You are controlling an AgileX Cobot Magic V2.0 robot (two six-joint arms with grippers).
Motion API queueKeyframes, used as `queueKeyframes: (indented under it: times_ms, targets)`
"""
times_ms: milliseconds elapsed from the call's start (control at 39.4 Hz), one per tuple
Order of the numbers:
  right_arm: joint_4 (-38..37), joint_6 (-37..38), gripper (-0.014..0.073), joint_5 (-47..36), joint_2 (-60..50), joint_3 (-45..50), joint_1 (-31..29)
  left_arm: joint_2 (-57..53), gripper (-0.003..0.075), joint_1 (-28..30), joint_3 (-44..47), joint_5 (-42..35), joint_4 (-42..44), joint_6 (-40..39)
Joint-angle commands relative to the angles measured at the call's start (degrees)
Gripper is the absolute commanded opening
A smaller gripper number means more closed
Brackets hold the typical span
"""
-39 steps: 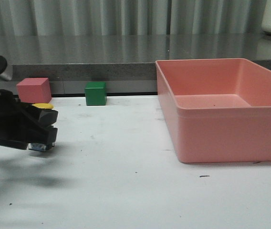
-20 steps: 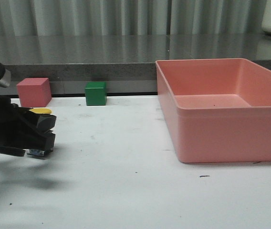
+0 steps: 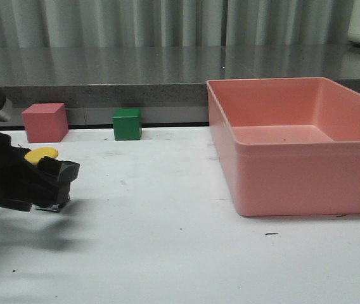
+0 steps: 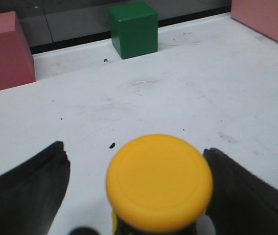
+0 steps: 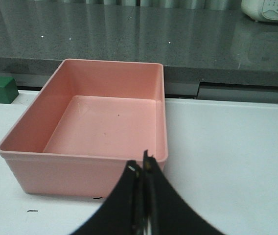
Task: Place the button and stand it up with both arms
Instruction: 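Lower the upright button onto the table with the left gripper, then open the left gripper and raise it away from the button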
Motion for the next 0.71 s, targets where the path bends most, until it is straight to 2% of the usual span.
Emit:
queueKeyframes:
  times_ms: [0,203,483,584,686]
  targets:
    - [-1.0,-0.5,-0.0068,-4.5,0.6,-1.5,-0.1,-4.4,0.054,0.1,-0.3,-13.0,-0.3,0.0]
    - [-1.0,-0.5,-0.0068,-4.5,0.6,-1.5,-0.1,-12.3,0.054,0.1,-0.6,-8.1,-0.3,0.0]
    - [-1.0,-0.5,-0.0068,-4.5,0.6,-1.5,-0.1,-27.0,0.0535,0.1,-4.4,12.4,-0.4,0.0]
    - [-1.0,-0.5,-0.0068,-4.5,0.6,-1.5,-0.1,-33.1,0.0534,0.1,-4.8,17.7,-0.8,0.0]
    - [-1.0,-0.5,-0.0068,-4.5,0.6,-1.5,-0.1,-39.3,0.0491,0.1,-4.8,24.0,-0.9,0.0]
